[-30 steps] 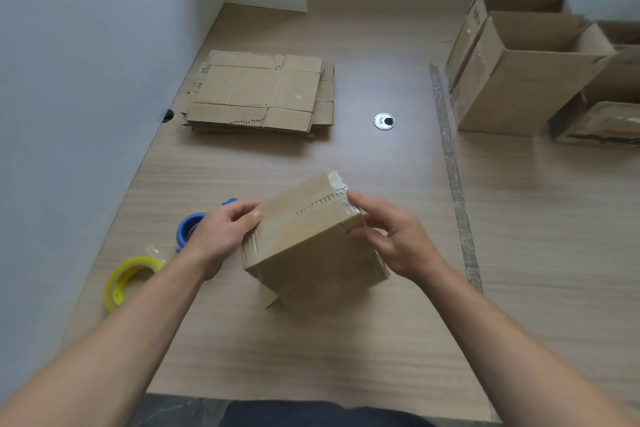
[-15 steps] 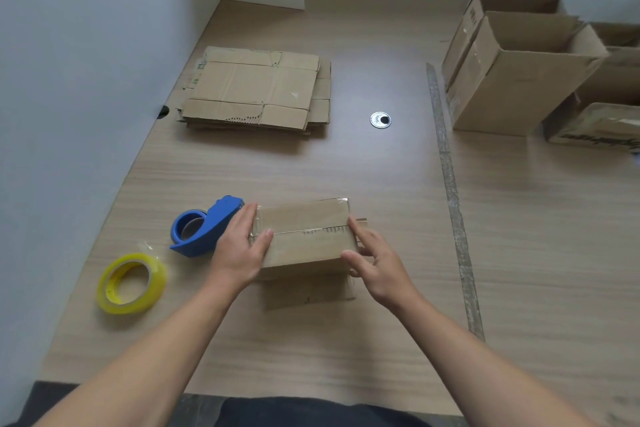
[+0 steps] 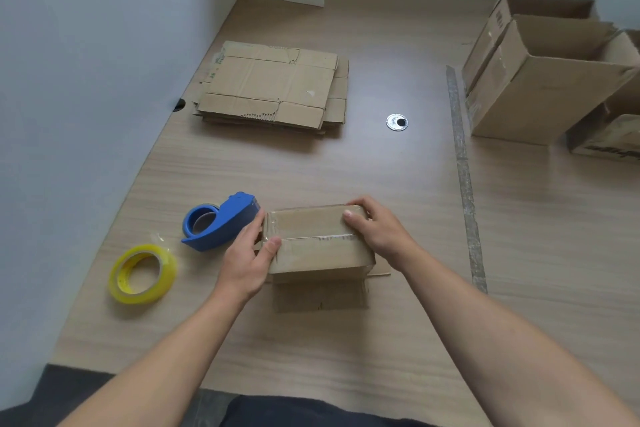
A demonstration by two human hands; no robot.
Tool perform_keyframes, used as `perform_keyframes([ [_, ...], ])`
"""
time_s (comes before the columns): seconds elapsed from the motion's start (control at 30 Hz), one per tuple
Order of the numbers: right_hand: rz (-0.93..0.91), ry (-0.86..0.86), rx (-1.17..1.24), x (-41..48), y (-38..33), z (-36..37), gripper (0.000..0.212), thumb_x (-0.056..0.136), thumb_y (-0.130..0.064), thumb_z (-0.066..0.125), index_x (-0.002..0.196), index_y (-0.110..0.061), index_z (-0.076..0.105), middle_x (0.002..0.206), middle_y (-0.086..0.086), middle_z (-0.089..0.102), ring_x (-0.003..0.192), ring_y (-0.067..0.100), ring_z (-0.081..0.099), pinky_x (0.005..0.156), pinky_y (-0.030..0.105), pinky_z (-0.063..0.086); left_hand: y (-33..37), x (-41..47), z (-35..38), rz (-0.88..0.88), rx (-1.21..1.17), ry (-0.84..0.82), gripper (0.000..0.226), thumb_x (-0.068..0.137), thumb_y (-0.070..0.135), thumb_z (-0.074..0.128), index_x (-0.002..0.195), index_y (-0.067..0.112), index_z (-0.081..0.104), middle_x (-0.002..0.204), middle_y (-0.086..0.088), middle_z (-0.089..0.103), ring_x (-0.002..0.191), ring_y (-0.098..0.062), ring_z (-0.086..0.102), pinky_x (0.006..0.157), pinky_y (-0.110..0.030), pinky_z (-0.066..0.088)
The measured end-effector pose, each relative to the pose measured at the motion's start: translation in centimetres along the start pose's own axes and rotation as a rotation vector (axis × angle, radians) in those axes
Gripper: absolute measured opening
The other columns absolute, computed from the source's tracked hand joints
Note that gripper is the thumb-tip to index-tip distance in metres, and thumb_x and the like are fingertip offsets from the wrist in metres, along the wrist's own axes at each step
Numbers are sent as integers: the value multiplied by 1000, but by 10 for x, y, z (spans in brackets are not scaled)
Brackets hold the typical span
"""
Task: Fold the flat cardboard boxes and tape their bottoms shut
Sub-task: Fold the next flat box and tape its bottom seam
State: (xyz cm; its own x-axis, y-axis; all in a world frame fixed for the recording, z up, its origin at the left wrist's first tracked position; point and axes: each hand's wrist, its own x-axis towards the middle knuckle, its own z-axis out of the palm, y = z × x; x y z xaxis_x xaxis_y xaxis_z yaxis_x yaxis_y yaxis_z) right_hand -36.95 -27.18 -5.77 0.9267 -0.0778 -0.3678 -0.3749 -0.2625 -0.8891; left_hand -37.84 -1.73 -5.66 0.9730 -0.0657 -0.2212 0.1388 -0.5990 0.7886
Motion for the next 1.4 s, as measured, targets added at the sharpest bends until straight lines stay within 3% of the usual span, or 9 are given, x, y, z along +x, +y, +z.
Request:
perform_keyframes([
  [0.13,20,81,134,2,9,2,16,97,-35,61,89,-23,68,83,-7,64,76,8,57,70,27,45,3,-5,6,-60,-138,58,52,97,30,61,147,22,48,142,9,56,131,-7,50,113,-37,39],
  [0.37,-4,200,-41,5,6,7,20,96,-39,60,83,-26,67,80,-12,67,77,6,58,72,28,45,9,0,12,-50,3,128,48,102,31,53,147,17,47,145,3,54,134,-10,46,97,-10,30],
  [0.5,-30,275,-138,0,4,12,16,97,-39,58,86,-29,65,84,-12,67,87,12,61,69,24,39,2,-10,6,-62,-111,35,49,103,31,50,151,23,41,151,12,44,139,0,37,109,-13,27],
  [0.63,16,317,-80,-7,5,18,22,97,-41,59,113,-29,68,97,-17,63,100,10,60,77,16,39,-4,-22,9,-24,-48,106,47,103,28,50,149,24,42,143,11,53,131,-3,47,93,-1,31],
  [0.8,43,158,197,-41,21,13,54,97,-35,61,148,-30,43,141,-19,50,127,0,51,111,29,40,2,-17,18,-113,-4,184,45,104,33,47,148,27,45,103,-12,72,96,-26,63,76,-24,39],
  [0.93,46,70,102,-71,43,27,54,102,-35,51,154,-33,33,145,-17,51,133,0,46,116,32,35,3,-21,23,-158,-67,179,45,103,34,48,147,27,46,133,-2,64,124,-20,56,86,-14,34],
  [1.1,43,321,-8,-75,34,42,48,103,-35,49,149,-23,45,137,-4,60,124,5,51,102,20,37,-13,-33,17,-115,-208,-4,57,100,36,53,153,34,33,149,21,45,136,5,38,98,1,28],
  [1.27,47,324,-32,-74,27,40,45,102,-37,51,143,-20,53,136,-2,62,128,12,54,108,31,40,-17,-31,13,-130,-156,72,70,81,64,55,144,33,49,128,8,58,117,-8,57,96,-24,42],
  [1.4,73,343,36,-74,31,39,45,101,-40,51,143,-24,53,138,-7,60,131,9,51,112,34,39,-22,-44,14,-170,-410,166,47,72,50,71,115,34,63,113,8,70,109,-9,65,101,-38,51],
])
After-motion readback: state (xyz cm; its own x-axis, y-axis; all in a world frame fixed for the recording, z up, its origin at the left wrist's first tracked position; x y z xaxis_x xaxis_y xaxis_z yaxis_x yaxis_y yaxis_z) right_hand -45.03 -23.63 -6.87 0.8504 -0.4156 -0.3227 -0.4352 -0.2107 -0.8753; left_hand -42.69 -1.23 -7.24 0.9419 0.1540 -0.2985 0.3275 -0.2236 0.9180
